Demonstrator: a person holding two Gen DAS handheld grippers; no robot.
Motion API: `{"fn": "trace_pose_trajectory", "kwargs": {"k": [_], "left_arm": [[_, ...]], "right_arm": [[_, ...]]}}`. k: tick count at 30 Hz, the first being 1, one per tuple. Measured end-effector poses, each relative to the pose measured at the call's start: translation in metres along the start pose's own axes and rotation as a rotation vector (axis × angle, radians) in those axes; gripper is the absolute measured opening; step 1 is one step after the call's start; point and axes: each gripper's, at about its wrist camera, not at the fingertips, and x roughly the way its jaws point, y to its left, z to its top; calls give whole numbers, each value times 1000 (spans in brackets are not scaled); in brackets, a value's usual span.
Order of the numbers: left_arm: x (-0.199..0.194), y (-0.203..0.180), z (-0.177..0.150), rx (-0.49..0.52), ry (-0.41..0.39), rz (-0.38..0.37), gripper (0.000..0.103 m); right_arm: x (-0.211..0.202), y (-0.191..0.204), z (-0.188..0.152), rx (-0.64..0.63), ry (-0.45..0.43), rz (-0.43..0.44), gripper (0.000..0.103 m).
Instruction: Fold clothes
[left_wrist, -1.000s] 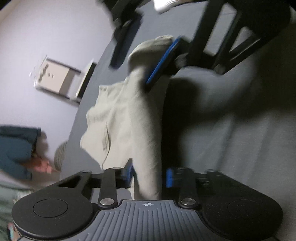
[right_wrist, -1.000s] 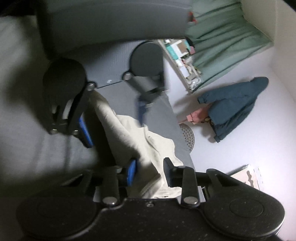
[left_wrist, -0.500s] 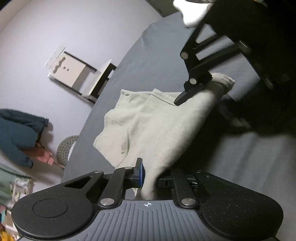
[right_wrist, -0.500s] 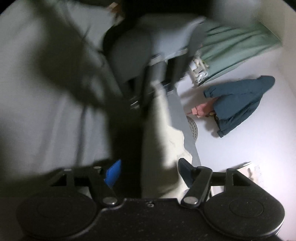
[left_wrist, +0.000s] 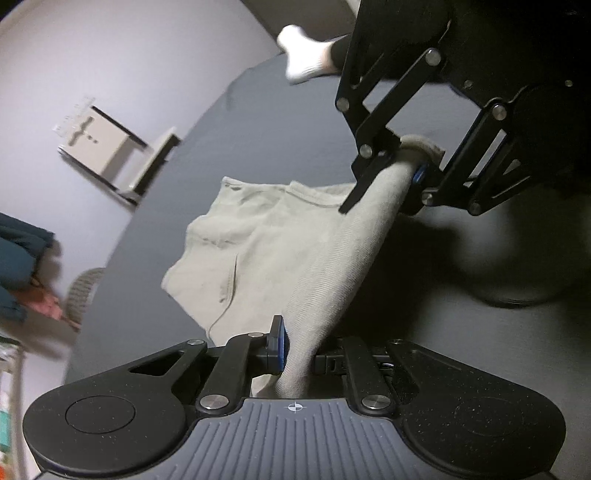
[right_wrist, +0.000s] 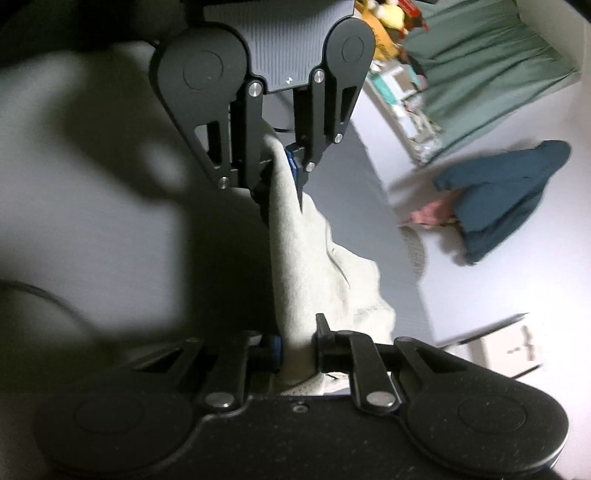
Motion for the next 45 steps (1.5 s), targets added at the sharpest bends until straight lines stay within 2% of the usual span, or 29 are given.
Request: {"fn": "trace_pose_trajectory", "kwargs": {"k": [3,6,10,15,21,25,28,30,31,32,33,35,36,40,43,45], "left_arm": [[-12,3,-5,-49,-20,-29,11],[-6,24,-3,-92,-47,-19,11],[14,66,9,-173,-86,9,11],[58,120,22,-264,-87,-59,12],[128,177,18,-422,-37,-220,12],[167,190,13,-451,7,-270,12],[186,189,6,-489,26,-320,12],[193,187,2,-501,33,-345,12],[196,187,-1,-506,36,-356,14],[200,188,-3,-513,39,-365,24],[202,193,-7,-545,41,-354,28],[202,204,-17,-628,31,-324,39],[199,209,-22,-676,22,-307,41],[186,222,-45,-850,-21,-238,43],[165,212,-58,-951,-113,-200,43],[156,195,-55,-964,-173,-186,43]], "right_arm": [[-32,13,9,51,-18,94,16],[-41,0,13,105,-23,138,16],[-31,-35,16,224,-21,169,16],[5,-101,4,427,-36,222,17],[51,-160,-35,690,-71,325,21],[89,-191,-73,885,-91,391,44],[110,-203,-107,1054,-120,464,52],[115,-204,-128,1144,-135,505,53],[115,-201,-138,1183,-145,522,53],[121,-201,-146,1234,-150,543,52],[127,-200,-154,1288,-152,564,51],[139,-199,-170,1400,-146,598,40],[145,-197,-177,1459,-135,608,34],[155,-181,-197,1580,-80,619,33],[157,-178,-197,1576,-76,604,33],[156,-177,-196,1573,-81,590,33]]}}
